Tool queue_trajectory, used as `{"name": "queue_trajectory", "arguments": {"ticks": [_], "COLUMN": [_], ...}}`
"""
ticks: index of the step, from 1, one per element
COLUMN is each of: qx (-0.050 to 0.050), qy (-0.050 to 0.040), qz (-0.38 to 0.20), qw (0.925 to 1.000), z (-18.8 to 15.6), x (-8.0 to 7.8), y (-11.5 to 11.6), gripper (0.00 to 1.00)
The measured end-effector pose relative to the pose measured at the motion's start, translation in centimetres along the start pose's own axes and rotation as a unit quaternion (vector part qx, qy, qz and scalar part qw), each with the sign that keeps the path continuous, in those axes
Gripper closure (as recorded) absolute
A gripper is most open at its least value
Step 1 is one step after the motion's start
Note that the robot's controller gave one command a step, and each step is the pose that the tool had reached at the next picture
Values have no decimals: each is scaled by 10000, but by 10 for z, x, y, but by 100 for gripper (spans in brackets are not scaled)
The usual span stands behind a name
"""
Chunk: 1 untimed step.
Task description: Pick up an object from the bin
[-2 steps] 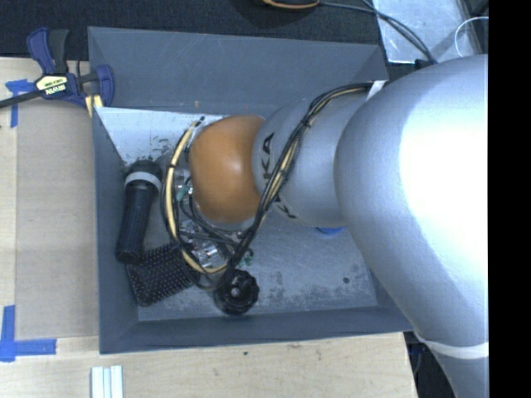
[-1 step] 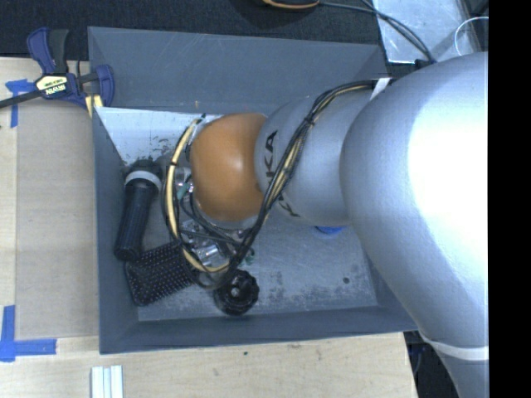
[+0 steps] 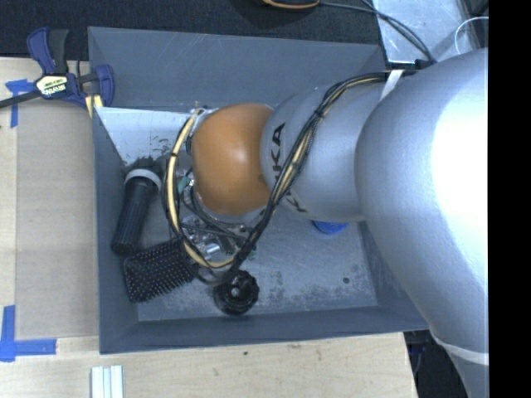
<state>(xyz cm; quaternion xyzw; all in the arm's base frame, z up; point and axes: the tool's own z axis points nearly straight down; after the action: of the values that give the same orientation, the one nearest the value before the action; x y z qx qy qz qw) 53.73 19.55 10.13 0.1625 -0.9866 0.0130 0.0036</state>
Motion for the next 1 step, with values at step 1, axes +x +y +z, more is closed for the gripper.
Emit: {"name": "queue_trajectory", "arguments": {"ticks": [1], "qx": [-10], "qy": [-26], "qz": [-13], "qw": [10000], "z": [-24], "x": [-1], "y": [1], "gripper": [100]}}
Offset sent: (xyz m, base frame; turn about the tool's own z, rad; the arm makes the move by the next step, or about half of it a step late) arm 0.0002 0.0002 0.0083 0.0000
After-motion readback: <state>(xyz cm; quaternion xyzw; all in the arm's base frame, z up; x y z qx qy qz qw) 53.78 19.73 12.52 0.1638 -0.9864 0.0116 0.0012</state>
